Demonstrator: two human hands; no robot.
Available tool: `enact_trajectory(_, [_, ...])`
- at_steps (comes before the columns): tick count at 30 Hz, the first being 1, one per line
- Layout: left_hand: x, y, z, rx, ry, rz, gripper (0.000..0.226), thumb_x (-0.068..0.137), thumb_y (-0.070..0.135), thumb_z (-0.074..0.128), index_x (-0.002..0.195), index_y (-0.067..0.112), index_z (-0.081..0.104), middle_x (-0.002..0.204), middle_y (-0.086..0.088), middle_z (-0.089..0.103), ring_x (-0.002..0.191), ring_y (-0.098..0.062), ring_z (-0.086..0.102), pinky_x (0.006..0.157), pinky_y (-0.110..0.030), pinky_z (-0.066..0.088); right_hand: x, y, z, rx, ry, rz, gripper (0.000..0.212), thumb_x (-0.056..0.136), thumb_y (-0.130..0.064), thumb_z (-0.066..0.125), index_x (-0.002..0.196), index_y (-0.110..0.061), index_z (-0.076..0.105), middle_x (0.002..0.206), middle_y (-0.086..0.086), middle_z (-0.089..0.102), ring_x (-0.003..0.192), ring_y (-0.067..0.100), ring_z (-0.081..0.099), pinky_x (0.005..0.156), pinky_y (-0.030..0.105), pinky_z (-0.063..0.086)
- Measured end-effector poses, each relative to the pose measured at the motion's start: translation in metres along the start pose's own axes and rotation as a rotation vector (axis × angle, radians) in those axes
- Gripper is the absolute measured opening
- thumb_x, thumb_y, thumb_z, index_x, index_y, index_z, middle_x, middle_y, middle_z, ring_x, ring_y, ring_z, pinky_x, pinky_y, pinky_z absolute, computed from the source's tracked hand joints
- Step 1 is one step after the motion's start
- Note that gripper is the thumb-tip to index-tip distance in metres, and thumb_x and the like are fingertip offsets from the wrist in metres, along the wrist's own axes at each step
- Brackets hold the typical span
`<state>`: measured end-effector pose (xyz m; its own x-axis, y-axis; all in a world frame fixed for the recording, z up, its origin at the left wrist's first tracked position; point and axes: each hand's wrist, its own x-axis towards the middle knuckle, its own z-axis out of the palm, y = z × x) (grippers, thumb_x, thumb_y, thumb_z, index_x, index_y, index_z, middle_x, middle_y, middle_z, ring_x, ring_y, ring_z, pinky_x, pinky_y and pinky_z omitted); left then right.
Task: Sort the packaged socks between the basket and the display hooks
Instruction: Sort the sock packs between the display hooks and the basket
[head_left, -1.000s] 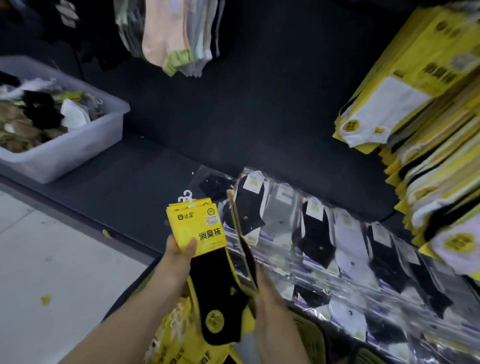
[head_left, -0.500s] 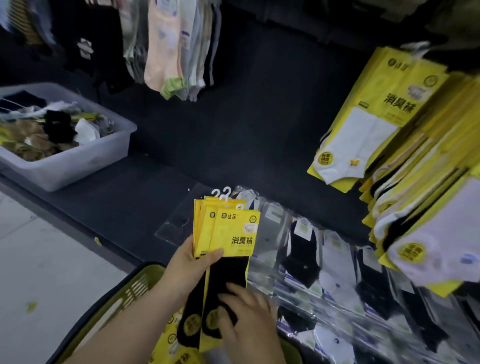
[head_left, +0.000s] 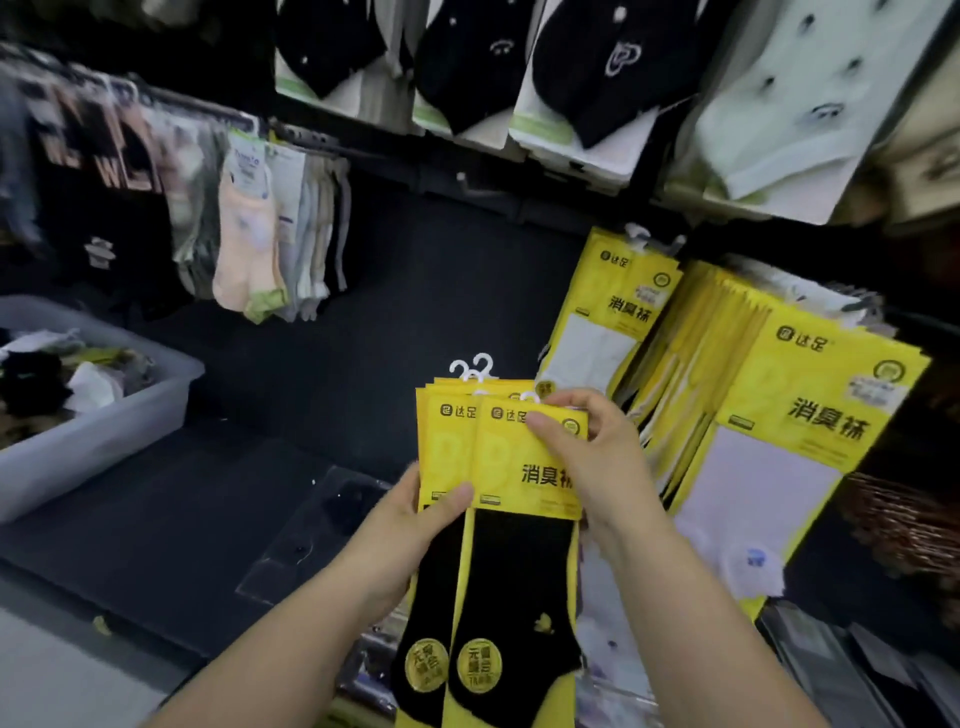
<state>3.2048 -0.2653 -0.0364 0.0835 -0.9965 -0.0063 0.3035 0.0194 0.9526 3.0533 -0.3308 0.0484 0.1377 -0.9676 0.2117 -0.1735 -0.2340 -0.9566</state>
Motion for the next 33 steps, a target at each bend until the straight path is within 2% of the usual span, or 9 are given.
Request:
enact_trajectory(3, [0.006,0.016,0.004,-0.031,-0.035,0.016,0.047,0.075,0.037,0.066,0.119,0.024,0.058,0.109,0.002,0.073,0.100,-0.015,0.070,0.077,-0.026,0.056,0.012,-0.026,-0.018,-0.024,-0.006,-0.030,0.019,0.079,-0.019,0.074,0.087,-0.035,0.071,0.100,-0.006,0.071,0.078,0.009,0.069,0.068,0.030,0.059])
enact_trajectory(7, [0.016,0.033,0.002,0.054,0.038,0.077,0.031,0.085,0.030,0.064,0.116,0.027,0.058,0.106,0.004,0.074,0.099,-0.016,0.070,0.091,-0.038,0.053,0.022,-0.054,-0.030,0.059,0.161,-0.152,0.007,0.080,-0.027,0.073,0.075,-0.033,0.074,0.079,-0.021,0.071,0.063,-0.008,0.061,0.050,0.010,0.048])
enact_trajectory(11, [0.026,0.047,-0.002,0.163,0.118,0.148,0.024,0.089,0.027,0.064,0.112,0.032,0.058,0.104,0.008,0.074,0.100,-0.015,0.069,0.097,-0.044,0.050,0.035,-0.062,-0.031,0.098,0.371,-0.224,0.013,0.090,-0.021,0.061,0.079,-0.024,0.067,0.071,-0.018,0.064,0.050,-0.007,0.053,0.047,0.012,0.043])
enact_trajectory(15, [0.032,0.056,-0.010,0.263,0.138,0.201,0.026,0.089,0.027,0.064,0.113,0.035,0.057,0.105,0.009,0.074,0.099,-0.014,0.069,0.096,-0.044,0.051,0.060,-0.075,-0.033,0.037,0.539,-0.308,0.019,0.097,-0.016,0.047,0.084,-0.019,0.060,0.066,-0.005,0.049,0.059,0.016,0.044,0.058,0.032,0.039])
enact_trajectory(20, [0.031,0.061,-0.019,0.250,0.157,0.184,0.027,0.090,0.028,0.063,0.115,0.032,0.057,0.103,0.007,0.074,0.096,-0.015,0.070,0.093,-0.043,0.053,0.089,-0.100,-0.033,0.027,0.462,-0.243,0.022,0.092,-0.014,0.054,0.075,-0.020,0.065,0.068,-0.011,0.058,0.062,0.004,0.049,0.060,0.025,0.040])
enact_trajectory(24, [0.029,0.065,-0.018,0.225,0.142,0.171,0.024,0.089,0.028,0.064,0.112,0.032,0.058,0.102,0.006,0.074,0.094,-0.016,0.071,0.089,-0.040,0.055,0.105,-0.110,-0.036,0.111,0.380,-0.048,0.017,0.093,-0.009,0.054,0.100,-0.011,0.069,0.092,0.004,0.062,0.083,0.016,0.052,0.064,0.027,0.044])
enact_trajectory(28, [0.028,0.068,-0.011,0.169,0.072,0.154,0.024,0.089,0.028,0.064,0.112,0.032,0.058,0.102,0.008,0.074,0.094,-0.014,0.071,0.083,-0.034,0.055,0.095,-0.101,-0.036,-0.041,0.450,-0.119,0.045,0.095,0.000,0.036,0.138,-0.012,0.043,0.137,0.005,0.048,0.115,0.018,0.048,0.085,0.026,0.044])
enact_trajectory(31, [0.028,0.067,-0.005,0.087,0.038,0.139,0.028,0.088,0.026,0.064,0.116,0.027,0.059,0.105,0.005,0.074,0.096,-0.015,0.071,0.083,-0.033,0.054,0.061,-0.076,-0.028,-0.071,0.515,-0.249,0.040,0.096,-0.009,0.043,0.134,-0.021,0.040,0.139,-0.001,0.043,0.120,0.011,0.045,0.093,0.022,0.036])
enact_trajectory(33, [0.029,0.065,0.002,0.020,0.006,0.132,0.035,0.084,0.029,0.067,0.117,0.024,0.059,0.108,0.001,0.074,0.099,-0.018,0.071,0.085,-0.035,0.054,0.035,-0.058,-0.017,-0.093,0.371,-0.276,0.028,0.093,-0.027,0.053,0.120,-0.030,0.044,0.128,-0.006,0.047,0.112,0.009,0.050,0.092,0.025,0.040])
